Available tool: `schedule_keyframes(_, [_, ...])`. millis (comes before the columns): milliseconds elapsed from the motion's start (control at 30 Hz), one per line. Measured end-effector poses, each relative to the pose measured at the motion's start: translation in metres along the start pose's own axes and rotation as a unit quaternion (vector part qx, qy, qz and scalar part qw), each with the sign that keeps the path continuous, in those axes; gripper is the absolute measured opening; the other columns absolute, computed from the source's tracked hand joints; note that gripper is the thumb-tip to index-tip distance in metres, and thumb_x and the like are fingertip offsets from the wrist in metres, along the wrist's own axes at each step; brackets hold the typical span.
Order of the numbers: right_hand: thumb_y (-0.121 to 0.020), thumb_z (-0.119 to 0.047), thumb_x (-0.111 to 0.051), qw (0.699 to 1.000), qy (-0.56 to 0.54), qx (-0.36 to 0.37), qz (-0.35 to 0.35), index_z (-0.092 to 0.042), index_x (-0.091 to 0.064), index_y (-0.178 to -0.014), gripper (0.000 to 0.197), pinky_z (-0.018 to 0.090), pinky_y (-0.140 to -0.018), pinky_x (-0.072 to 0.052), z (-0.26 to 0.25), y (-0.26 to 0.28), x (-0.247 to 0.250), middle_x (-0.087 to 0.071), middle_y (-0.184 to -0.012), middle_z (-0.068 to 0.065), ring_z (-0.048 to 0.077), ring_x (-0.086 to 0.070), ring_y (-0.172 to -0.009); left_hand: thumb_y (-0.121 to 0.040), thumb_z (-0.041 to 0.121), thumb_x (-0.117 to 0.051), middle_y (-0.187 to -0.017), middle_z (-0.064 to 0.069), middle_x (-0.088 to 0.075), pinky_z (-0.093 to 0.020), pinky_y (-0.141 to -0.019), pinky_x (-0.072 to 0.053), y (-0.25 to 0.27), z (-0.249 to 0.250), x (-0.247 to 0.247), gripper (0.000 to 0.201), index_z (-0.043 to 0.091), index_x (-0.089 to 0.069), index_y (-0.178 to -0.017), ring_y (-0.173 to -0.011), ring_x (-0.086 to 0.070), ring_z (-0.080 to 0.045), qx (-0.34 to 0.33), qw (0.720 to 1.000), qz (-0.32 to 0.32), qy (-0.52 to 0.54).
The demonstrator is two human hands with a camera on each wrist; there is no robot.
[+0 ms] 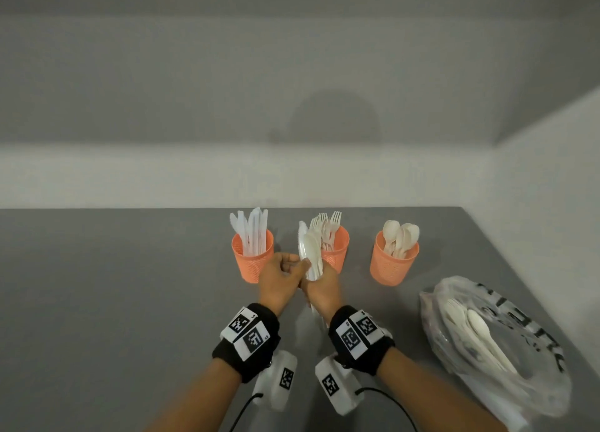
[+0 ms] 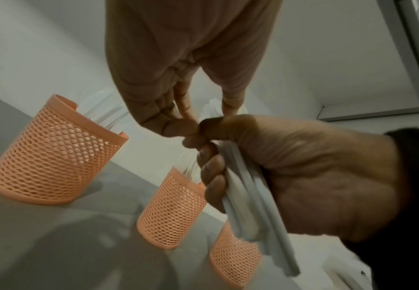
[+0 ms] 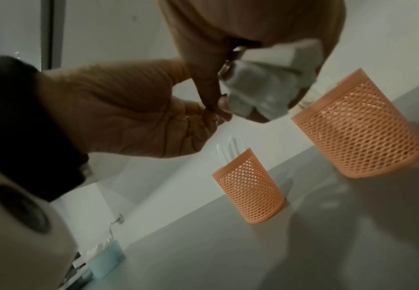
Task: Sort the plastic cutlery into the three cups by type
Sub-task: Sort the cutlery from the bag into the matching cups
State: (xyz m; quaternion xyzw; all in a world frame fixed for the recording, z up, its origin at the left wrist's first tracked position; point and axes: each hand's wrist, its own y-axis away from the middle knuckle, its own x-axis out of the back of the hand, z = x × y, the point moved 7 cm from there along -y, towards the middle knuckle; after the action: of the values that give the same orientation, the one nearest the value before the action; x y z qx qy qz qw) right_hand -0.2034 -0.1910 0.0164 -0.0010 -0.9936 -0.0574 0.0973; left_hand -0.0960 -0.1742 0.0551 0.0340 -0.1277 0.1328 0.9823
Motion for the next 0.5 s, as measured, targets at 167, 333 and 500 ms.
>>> schedule_keyframes(167, [-0.059, -0.044, -0.067, 0.998, 0.058, 0.014, -0.02, -0.026, -0.059, -0.109, 0.053, 0.045, -0.078, -0.057, 0.011, -0.007, -0.003, -0.071, -0.093, -0.002, 0.019, -0.067, -0.089, -0.082, 0.021, -0.064, -0.07, -0.003, -0.063, -0.024, -0.054, -0.043, -0.002, -0.002, 0.0, 0.015, 0.006, -0.061, -0.082, -0.06, -0.056, -0.016, -0.004, 0.998, 0.017, -0.052])
schedule_keyframes(333, [-0.067, -0.025, -0.072, 0.992, 0.119, 0.019, -0.032, -0.018, -0.053, -0.116, 0.053, 0.044, -0.083, -0.054, 0.003, -0.004, 0.001, -0.067, -0.102, 0.003, 0.023, -0.063, -0.094, -0.078, 0.02, -0.065, -0.069, -0.009, -0.068, -0.038, -0.065, -0.053, -0.008, 0.004, 0.0, 0.016, 0.004, -0.061, -0.075, -0.061, -0.061, -0.024, -0.006, 0.995, 0.014, -0.098])
schedule_keyframes(500, [-0.074, -0.008, -0.073, 0.991, 0.023, 0.014, -0.133, -0.012, -0.056, -0.107, 0.037, 0.019, -0.06, -0.049, -0.001, 0.0, -0.002, -0.062, -0.082, -0.005, 0.007, -0.06, -0.071, -0.081, 0.011, -0.062, -0.045, -0.007, -0.058, -0.036, -0.067, -0.055, -0.016, -0.005, 0.002, 0.035, 0.01, -0.046, -0.049, -0.044, -0.054, -0.02, 0.061, 0.995, -0.025, -0.073])
